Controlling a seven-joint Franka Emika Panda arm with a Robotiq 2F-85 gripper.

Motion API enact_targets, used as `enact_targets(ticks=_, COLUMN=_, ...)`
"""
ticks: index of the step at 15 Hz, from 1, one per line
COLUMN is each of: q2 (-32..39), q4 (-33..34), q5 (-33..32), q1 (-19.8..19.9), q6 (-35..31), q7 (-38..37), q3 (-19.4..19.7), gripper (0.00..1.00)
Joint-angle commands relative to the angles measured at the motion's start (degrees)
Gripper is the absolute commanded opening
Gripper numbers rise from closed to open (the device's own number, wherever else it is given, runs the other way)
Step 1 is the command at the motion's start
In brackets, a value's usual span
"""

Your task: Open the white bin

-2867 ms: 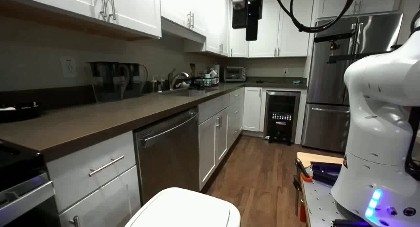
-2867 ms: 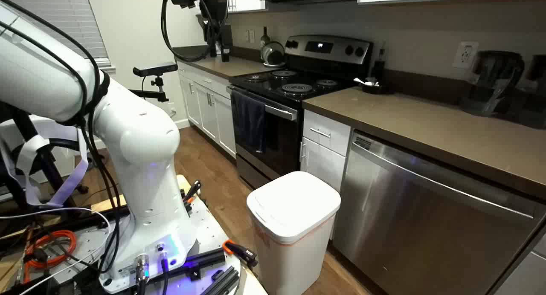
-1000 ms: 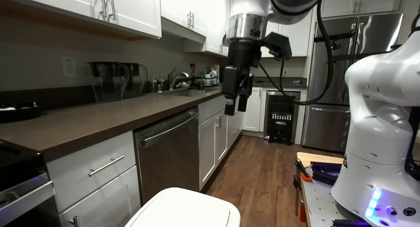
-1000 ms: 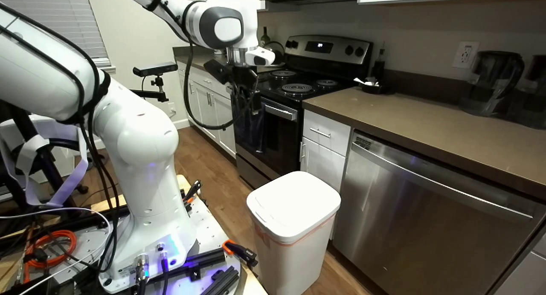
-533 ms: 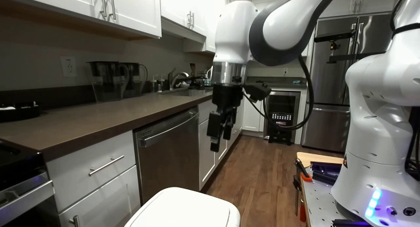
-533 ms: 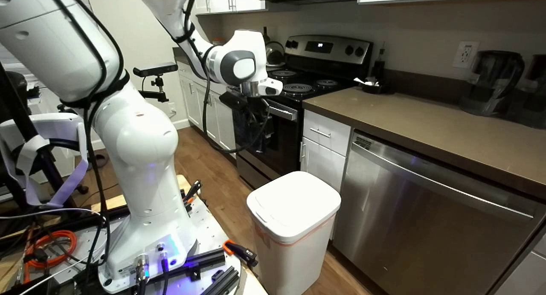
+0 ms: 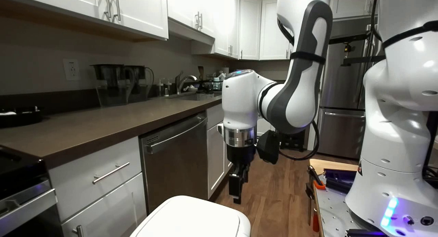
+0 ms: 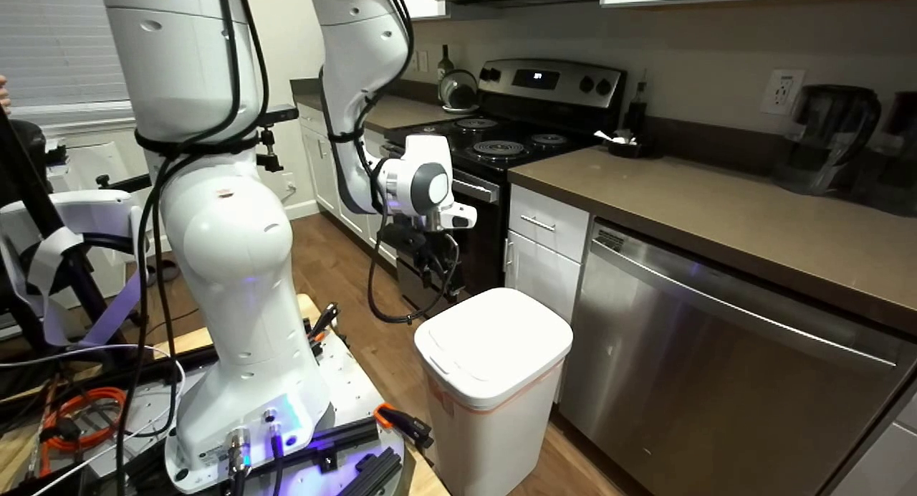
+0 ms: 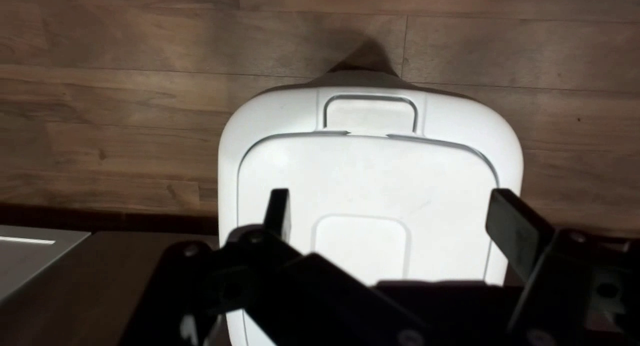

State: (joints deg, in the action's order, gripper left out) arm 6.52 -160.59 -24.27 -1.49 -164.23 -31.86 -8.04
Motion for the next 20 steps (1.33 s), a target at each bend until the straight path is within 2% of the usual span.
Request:
enact_targets(ticks=1, q2=7.7, q4=2.6, q5=-13.4, q1=-2.3, q6=-3.7, q7=-11.0, q3=6.7, gripper=1.00)
enact_targets(ticks=5, q2=16.3, q4=7.0, q5=-23.3, q1=-7.2, q6=-7.0, q7=-20.2, q3=14.7, gripper=1.00)
enact_targets(ticks=7, q2=20.6, q4=8.8, q5=-24.4, q1=-9.7, q6=-8.9, q7=-23.4, q3=17.3, gripper=1.00)
enact_targets(ticks=9, q2=24.8, q4=10.1, q5=-22.7, q1=-11.2, q6=-10.6, q7=-24.6, q3=18.1, gripper=0.98)
enact_targets(ticks=10, q2=26.9, q4=10.8, q5=-22.0, q1=-11.8, q6=-11.5, q7=-25.0, q3=18.2, gripper=0.74)
enact_targets(ticks=12, q2=30.6, q4=12.1, q5=-21.3, q1=-12.4, q6=-13.2, q7=-25.4, q3=18.0, gripper=0.70)
enact_targets(ticks=18, q2=39.6, q4=17.7, q5=-21.2, q1=-15.5, q6=-18.4, q7=-25.6, q3=20.5, gripper=0.29)
enact_targets(ticks=20, q2=41.4, q4=19.1, q5=-21.0, q1=-16.9, q6=-20.9, q7=-25.7, q3=22.2, gripper=0.23)
